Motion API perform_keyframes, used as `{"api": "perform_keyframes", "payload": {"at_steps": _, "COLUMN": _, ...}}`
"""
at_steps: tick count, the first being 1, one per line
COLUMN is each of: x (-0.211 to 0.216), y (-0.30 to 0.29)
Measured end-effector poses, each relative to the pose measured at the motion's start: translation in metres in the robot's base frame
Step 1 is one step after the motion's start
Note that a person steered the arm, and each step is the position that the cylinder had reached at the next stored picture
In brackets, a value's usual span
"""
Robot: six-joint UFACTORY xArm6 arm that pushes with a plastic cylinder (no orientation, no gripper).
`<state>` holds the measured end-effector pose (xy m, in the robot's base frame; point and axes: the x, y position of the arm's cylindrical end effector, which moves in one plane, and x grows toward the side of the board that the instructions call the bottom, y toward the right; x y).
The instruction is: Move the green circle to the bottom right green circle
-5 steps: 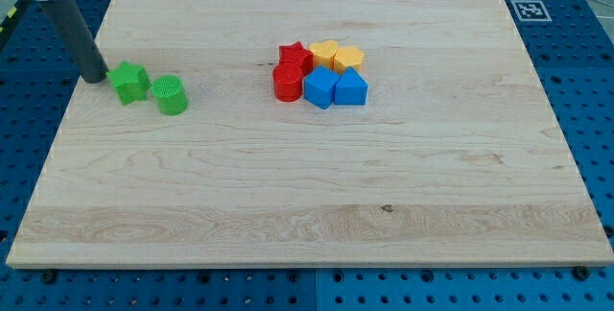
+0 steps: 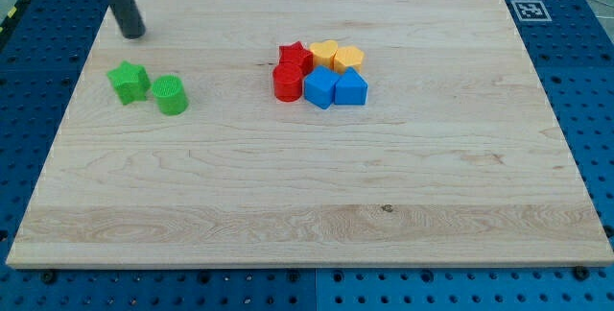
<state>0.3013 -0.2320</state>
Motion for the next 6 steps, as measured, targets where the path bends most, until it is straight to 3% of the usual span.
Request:
{"api": "perform_keyframes", "payload": {"at_steps": 2, "x": 0.032, "y": 0.048}}
{"api": "perform_keyframes", "payload": {"at_steps": 6, "x": 0.104, "y": 0.073}}
